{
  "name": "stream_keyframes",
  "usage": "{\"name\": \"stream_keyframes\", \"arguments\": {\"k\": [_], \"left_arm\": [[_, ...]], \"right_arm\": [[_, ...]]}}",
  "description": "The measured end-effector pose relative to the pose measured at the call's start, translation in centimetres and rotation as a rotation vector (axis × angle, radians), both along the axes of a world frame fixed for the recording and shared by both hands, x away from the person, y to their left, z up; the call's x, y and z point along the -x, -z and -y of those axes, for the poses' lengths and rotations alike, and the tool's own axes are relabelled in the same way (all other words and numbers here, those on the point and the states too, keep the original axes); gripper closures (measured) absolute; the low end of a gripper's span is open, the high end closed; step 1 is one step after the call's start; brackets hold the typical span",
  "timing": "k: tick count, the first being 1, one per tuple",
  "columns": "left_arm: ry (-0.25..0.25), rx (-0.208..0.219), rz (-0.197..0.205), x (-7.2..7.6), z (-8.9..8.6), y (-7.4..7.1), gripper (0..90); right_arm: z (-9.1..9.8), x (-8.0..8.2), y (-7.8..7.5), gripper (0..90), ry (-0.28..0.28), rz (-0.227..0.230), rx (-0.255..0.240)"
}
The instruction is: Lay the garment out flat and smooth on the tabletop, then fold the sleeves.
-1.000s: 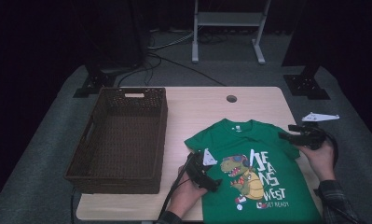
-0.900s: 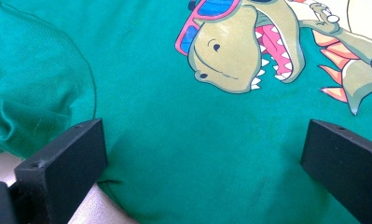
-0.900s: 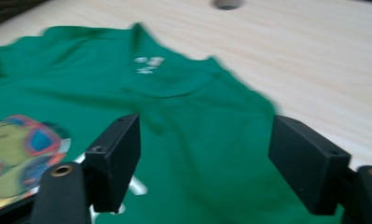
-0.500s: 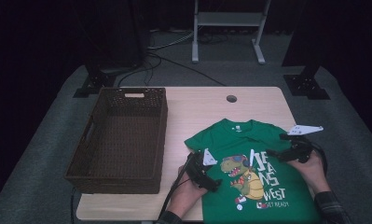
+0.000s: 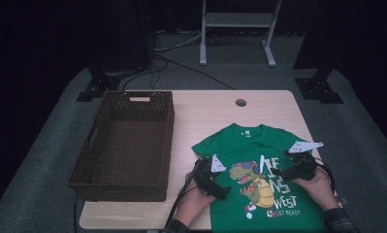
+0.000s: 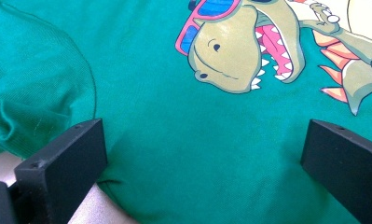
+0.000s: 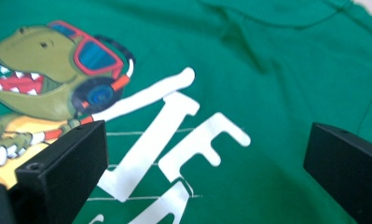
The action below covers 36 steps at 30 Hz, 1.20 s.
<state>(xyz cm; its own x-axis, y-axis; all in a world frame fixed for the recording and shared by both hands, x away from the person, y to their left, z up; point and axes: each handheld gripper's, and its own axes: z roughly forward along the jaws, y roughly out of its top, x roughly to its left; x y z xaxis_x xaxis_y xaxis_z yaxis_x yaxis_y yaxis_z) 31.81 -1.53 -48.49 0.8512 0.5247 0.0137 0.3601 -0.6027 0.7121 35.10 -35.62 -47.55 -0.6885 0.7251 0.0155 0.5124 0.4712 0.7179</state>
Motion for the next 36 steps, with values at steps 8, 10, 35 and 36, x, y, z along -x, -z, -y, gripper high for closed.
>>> {"name": "stream_keyframes", "arguments": {"k": [8,10,35,36], "left_arm": [[-0.004,0.000,0.000,0.0,0.0,0.0,0.0],[-0.005,-0.001,0.001,0.1,0.0,0.0,0.0],[-0.005,-0.002,0.000,2.9,0.3,0.0,0.0],[-0.006,0.000,0.000,3.1,0.4,0.0,0.0]], "right_arm": [[0.0,0.2,1.0,0.0,-0.002,-0.019,0.027],[0.1,0.3,1.1,0.0,0.001,-0.012,0.020],[0.3,3.3,1.2,0.0,0.019,-0.005,0.013],[0.3,3.5,1.2,0.0,0.018,-0.005,0.013]]}}
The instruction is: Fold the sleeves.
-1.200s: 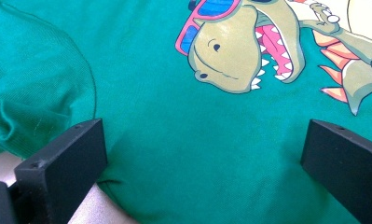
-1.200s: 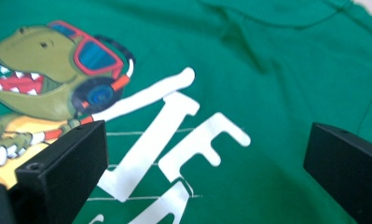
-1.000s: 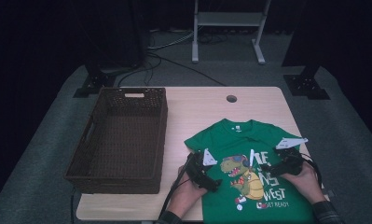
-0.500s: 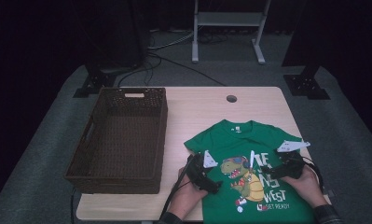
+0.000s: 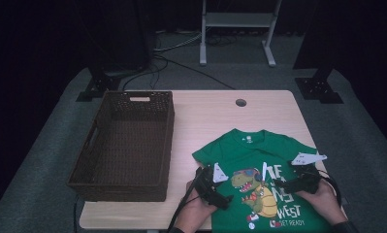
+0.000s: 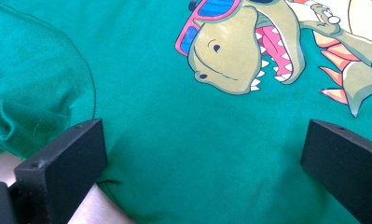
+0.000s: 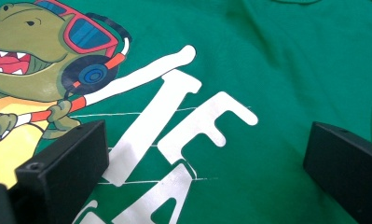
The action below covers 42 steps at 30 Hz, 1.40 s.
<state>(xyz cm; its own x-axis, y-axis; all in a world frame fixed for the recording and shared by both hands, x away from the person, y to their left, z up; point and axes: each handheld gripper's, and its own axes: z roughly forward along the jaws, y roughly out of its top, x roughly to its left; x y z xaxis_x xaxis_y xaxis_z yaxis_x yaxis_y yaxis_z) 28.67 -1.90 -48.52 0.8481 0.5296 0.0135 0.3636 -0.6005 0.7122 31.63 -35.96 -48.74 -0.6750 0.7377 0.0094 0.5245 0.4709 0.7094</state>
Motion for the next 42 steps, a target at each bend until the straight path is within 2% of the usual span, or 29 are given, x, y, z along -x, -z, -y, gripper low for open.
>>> {"name": "stream_keyframes", "arguments": {"k": [16,25,33,42], "left_arm": [[0.042,-0.003,0.002,2.4,0.6,0.0,0.0],[0.049,0.005,-0.010,2.1,0.5,-0.1,0.0],[0.041,0.032,-0.006,1.5,0.0,-1.0,0.0],[0.032,0.040,-0.002,0.8,-0.4,-1.9,0.0]], "right_arm": [[1.0,3.0,0.0,0.0,0.008,-0.002,-0.001],[1.0,3.1,0.0,0.0,0.010,-0.002,0.000],[1.0,3.2,0.0,0.0,0.010,-0.002,0.000],[1.0,3.2,0.0,0.0,0.010,-0.002,0.000]]}}
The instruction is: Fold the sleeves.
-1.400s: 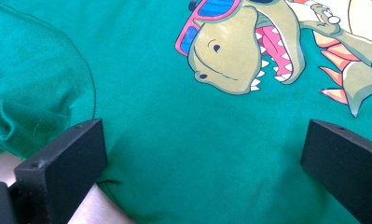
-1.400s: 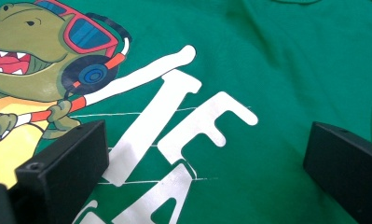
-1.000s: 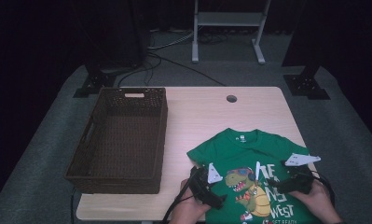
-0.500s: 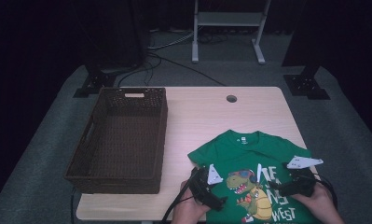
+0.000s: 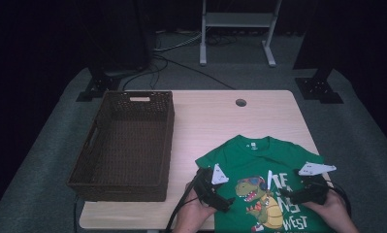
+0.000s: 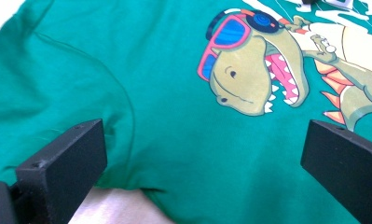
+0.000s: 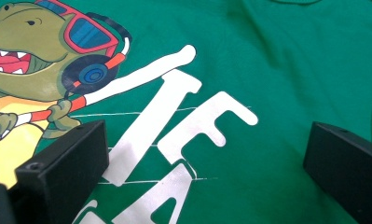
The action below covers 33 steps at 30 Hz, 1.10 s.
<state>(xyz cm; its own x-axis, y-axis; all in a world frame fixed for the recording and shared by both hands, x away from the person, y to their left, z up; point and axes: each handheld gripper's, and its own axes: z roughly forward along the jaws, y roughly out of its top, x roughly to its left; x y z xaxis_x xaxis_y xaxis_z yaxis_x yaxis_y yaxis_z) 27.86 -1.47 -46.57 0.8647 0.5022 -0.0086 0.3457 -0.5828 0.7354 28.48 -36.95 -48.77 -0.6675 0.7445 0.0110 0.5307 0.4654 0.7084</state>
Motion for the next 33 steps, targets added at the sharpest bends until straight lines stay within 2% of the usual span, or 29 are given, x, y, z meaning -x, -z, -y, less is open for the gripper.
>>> {"name": "stream_keyframes", "arguments": {"k": [7,14,16,20,25,28,33], "left_arm": [[-0.011,0.019,0.001,-0.6,-0.4,-0.7,0.0],[-0.022,0.020,0.007,-1.5,-0.7,-1.4,0.0],[-0.030,0.040,0.014,-1.7,-0.9,-1.6,0.0],[-0.039,0.035,0.015,-2.2,-1.2,-2.0,0.0],[-0.047,0.048,0.013,-3.0,-1.7,-2.6,0.0],[-0.041,0.032,0.007,-3.6,-1.8,-2.8,0.0],[-0.054,0.043,0.009,-4.4,-2.1,-3.1,0.0]], "right_arm": [[0.0,0.0,0.0,0.0,0.000,0.000,0.000],[0.0,0.0,0.0,0.0,0.001,0.000,-0.001],[0.0,0.0,0.0,0.0,0.001,0.000,-0.001],[0.0,0.0,0.0,0.0,0.001,0.000,-0.001],[0.0,0.0,0.0,0.0,0.001,0.000,-0.001],[0.0,0.0,0.0,0.0,0.001,0.000,-0.001],[0.0,0.0,0.0,0.0,0.001,0.000,-0.001]]}}
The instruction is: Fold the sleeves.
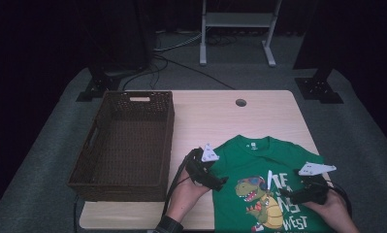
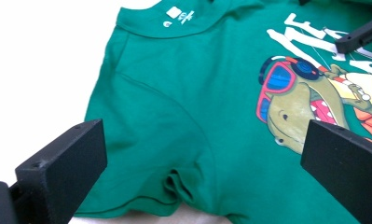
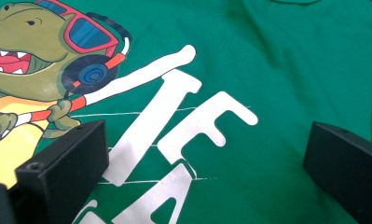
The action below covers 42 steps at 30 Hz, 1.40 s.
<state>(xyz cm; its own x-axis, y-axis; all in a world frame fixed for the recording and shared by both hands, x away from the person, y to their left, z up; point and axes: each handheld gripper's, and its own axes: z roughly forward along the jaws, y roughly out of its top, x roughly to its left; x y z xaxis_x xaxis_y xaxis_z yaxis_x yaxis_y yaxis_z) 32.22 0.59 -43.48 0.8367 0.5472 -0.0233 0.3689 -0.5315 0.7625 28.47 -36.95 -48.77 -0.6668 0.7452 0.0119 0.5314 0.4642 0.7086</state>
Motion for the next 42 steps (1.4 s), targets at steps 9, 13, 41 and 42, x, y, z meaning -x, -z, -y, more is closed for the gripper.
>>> {"name": "stream_keyframes", "arguments": {"k": [9,13,41,42], "left_arm": [[-0.014,-0.008,-0.002,-1.2,-0.3,-0.1,0.0],[-0.020,-0.002,0.001,-1.7,-0.4,0.0,0.9],[-0.165,-0.078,-0.031,-4.5,-3.1,2.1,47.1],[-0.173,-0.085,-0.031,-4.5,-3.1,2.3,49.0]], "right_arm": [[0.4,0.1,0.0,0.0,0.001,0.000,-0.001],[0.6,0.1,0.0,0.0,-0.002,0.000,0.000],[0.6,0.1,0.0,0.0,-0.002,0.000,0.000],[0.6,0.1,0.0,0.0,-0.002,0.000,0.001]]}}
